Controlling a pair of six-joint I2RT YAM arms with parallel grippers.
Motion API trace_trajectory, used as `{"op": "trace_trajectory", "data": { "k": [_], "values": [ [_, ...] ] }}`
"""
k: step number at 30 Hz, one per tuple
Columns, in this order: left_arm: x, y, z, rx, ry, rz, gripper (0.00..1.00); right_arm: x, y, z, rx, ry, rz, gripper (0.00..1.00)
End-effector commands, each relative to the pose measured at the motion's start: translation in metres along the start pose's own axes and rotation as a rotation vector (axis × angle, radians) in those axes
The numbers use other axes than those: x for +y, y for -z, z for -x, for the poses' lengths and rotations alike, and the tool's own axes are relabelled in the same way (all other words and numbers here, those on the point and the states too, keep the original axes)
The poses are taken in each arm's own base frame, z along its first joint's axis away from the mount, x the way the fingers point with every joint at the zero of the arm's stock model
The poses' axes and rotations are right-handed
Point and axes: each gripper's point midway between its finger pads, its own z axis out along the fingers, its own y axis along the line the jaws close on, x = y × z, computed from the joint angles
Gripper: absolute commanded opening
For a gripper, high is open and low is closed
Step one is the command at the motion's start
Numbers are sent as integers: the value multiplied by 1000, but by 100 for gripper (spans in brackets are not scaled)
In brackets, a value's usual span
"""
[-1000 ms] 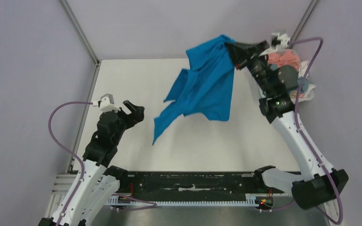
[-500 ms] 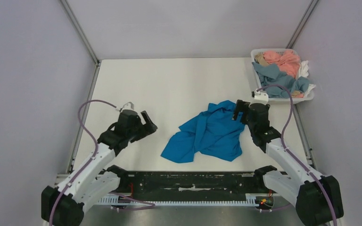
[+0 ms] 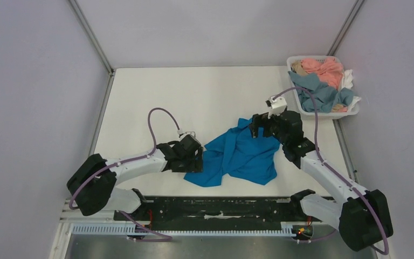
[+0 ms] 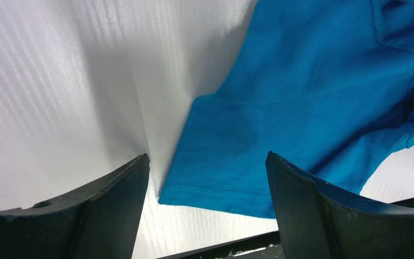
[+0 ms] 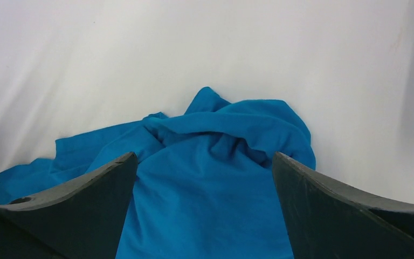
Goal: Fold and stack the t-shirts
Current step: Flatten out the tshirt
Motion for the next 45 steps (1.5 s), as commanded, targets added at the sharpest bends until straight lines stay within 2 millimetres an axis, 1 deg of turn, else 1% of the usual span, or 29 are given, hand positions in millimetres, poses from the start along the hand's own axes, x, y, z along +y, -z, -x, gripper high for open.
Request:
{"op": "trace_trajectory", "data": {
  "k": [1,3,4,5,6,7,8,11,12,16,18,20,22,23,25,28,33,36,37,38,40,41,43,45],
  "values": [
    [-11,-16,-9,32,-7,-15,83,18,-13,29,-43,108,29,98],
    [-20,-23,-17,59,-18,-29,76,23,-21,27,5,171,-6,98],
    [-23,-27,-21,71,-23,-31,72,27,-27,29,22,202,-18,98],
    [-27,-29,-26,82,-31,-34,68,34,-31,26,53,233,-18,98],
    [-28,-33,-31,91,-34,-29,60,40,-36,24,82,259,-24,98],
    [-29,-36,-35,101,-37,-24,50,42,-42,20,116,269,-44,98],
    [-29,-39,-40,110,-43,-15,41,48,-47,13,156,277,-48,98],
    [-23,-44,-46,113,-28,25,18,64,-59,0,237,278,-82,98],
    [-22,-46,-46,111,-22,34,3,71,-63,-6,255,275,-94,98],
    [-17,-42,-41,65,-9,49,2,90,-78,-28,339,245,-127,98],
    [-14,-38,-36,31,-5,49,2,95,-89,-33,382,245,-143,98],
    [-13,-34,-32,3,-3,47,2,103,-98,-40,429,258,-124,91],
    [-10,-32,-29,-17,-2,55,2,99,-104,-48,458,266,-153,82],
    [-9,-31,-27,-24,-1,58,2,96,-106,-52,467,267,-179,75],
    [-7,-30,-26,-35,3,64,2,88,-105,-58,486,266,-229,64],
    [-5,-28,-24,-53,9,62,2,80,-98,-73,519,271,-257,63],
    [-6,-28,-21,-68,11,58,2,77,-93,-96,573,272,-246,64],
    [-4,-29,-20,-78,15,63,2,71,-88,-105,591,272,-272,60],
    [-4,-30,-20,-82,18,67,2,71,-87,-106,590,264,-276,57],
    [-4,-29,-19,-86,18,69,2,70,-86,-107,589,260,-281,50],
    [-5,-29,-17,-91,18,67,2,67,-85,-102,569,253,-303,31],
    [-4,-28,-17,-96,20,69,2,64,-84,-99,558,249,-320,24],
    [0,-29,-16,-108,28,80,2,57,-78,-90,523,238,-365,2],
    [4,-27,-15,-124,43,94,2,49,-70,-77,461,217,-407,0]
  ]
}}
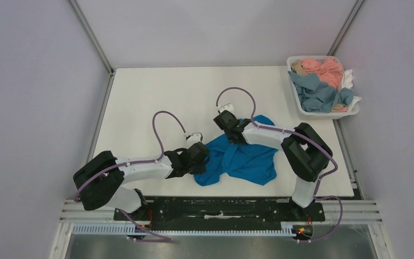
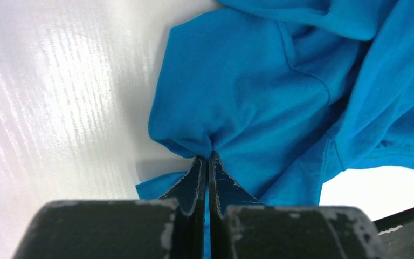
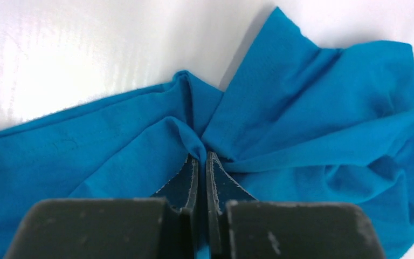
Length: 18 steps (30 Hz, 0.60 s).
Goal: Fold and stack the t-shirts
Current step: Flatten out the tshirt
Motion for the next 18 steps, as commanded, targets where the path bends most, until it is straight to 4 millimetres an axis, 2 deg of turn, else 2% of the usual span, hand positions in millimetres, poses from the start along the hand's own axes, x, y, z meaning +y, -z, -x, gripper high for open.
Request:
{"op": "trace_trajectory", "data": {
  "k": [1,5,9,12,14,18],
  "values": [
    [53,1,-18,12,4,191,2,-33,25,15,-116,-110,-112,0],
    [46,14,6,-86,23,171,2,-52,53,37,-250,-197,-130,0],
    [32,44,53,-255,37,135,2,-63,88,64,-425,-239,-69,0],
    [19,83,100,-400,44,114,2,-67,117,84,-522,-257,10,0],
    [11,118,132,-521,71,79,2,-71,141,101,-598,-278,53,0],
    [-1,196,189,-736,113,-6,2,-77,205,140,-778,-297,178,0]
  ]
}}
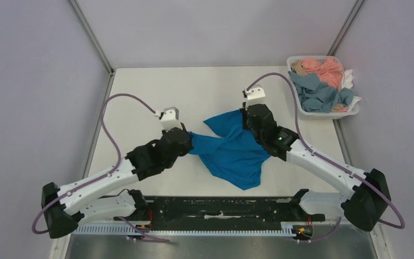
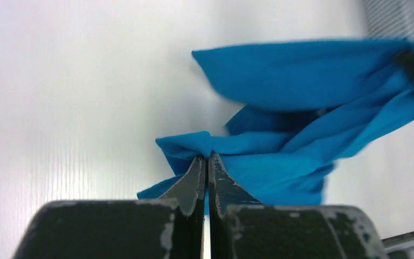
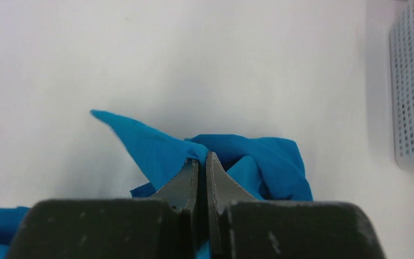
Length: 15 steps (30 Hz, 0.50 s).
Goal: Fold and stack the t-shirts
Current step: Flatten out the tshirt
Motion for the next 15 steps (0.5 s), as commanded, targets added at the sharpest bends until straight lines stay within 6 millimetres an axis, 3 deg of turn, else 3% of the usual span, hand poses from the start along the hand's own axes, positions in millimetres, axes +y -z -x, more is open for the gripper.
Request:
{"op": "trace_trajectory", "data": {
  "k": [1,4,8,12,15],
  "values": [
    [-9,53,112,-305,34,-25,2,16,41,99,-265,-80,175,0],
    [-31,95,173,-445,47,-138,2,22,73,159,-405,-113,265,0],
    [-61,148,242,-562,4,-249,2,6,109,235,-564,-180,238,0],
    [-64,163,290,-665,-48,-139,2,-11,128,277,-677,-198,177,0],
    [-68,158,313,-724,-74,-36,2,-20,117,290,-697,-179,83,0]
  ]
}}
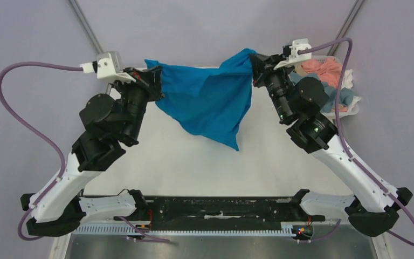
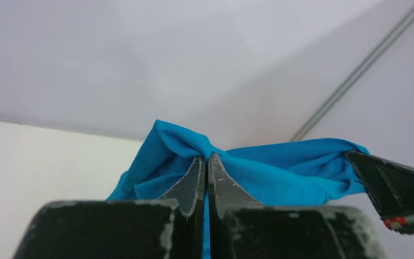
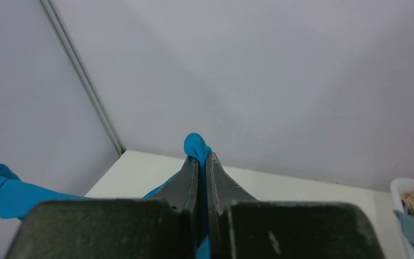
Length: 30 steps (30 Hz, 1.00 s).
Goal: Fold and stack the t-shirts
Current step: Flatten out the tshirt
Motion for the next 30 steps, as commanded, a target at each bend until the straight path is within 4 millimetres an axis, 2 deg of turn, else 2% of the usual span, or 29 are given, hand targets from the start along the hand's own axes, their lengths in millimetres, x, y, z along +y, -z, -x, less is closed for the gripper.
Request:
{"op": "trace_trajectory", "data": {
  "k": [1,4,7,8,9,10,11,12,13,16,17,19,20,21,23,24,25,26,27,28,29,30],
  "values": [
    [7,-31,19,-89,-205,154,2,-16,-24,28,-93,73,-129,0],
    [17,-70,11,-84,-237,217,2,-33,-62,17,-83,89,-181,0],
    [43,-129,-4,-16,-209,226,2,-56,-107,6,-85,102,-209,0],
    [49,-145,-5,-21,-219,229,2,-58,-122,7,-102,102,-183,0],
    [54,-162,-4,-41,-237,244,2,-61,-133,14,-133,96,-159,0],
    [55,-174,7,-65,-246,248,2,-64,-146,16,-160,94,-148,0],
    [51,-189,19,-78,-240,230,2,-66,-157,29,-196,95,-139,0],
    [55,-204,19,-64,-239,231,2,-66,-167,41,-225,94,-130,0],
    [55,-213,30,-75,-226,234,2,-66,-172,62,-273,90,-123,0],
    [45,-227,65,-146,-212,204,2,-64,-178,98,-365,106,-113,0],
    [43,-226,72,-162,-210,198,2,-65,-174,104,-373,107,-114,0],
    [45,-218,74,-155,-212,205,2,-68,-163,97,-347,102,-116,0],
    [48,-213,70,-141,-210,212,2,-73,-158,76,-302,104,-122,0],
    [53,-206,64,-122,-211,217,2,-77,-145,67,-277,101,-132,0],
    [65,-191,34,-57,-220,213,2,-91,-117,20,-193,64,-178,1],
    [76,-182,7,-2,-228,210,2,-99,-98,-14,-129,38,-198,5],
    [81,-166,-9,35,-221,193,2,-105,-79,-56,-49,6,-210,10],
    [96,-151,-40,100,-210,211,2,-110,-54,-88,13,-19,-218,16],
    [110,-136,-71,163,-185,233,2,-118,-27,-139,112,-74,-248,20],
    [128,-116,-109,230,-144,262,2,-122,0,-175,184,-126,-265,26],
    [141,-100,-142,290,-123,272,2,-124,32,-229,297,-188,-275,30],
    [161,-78,-184,367,-99,306,2,-120,59,-263,365,-255,-268,33]
  ]
}}
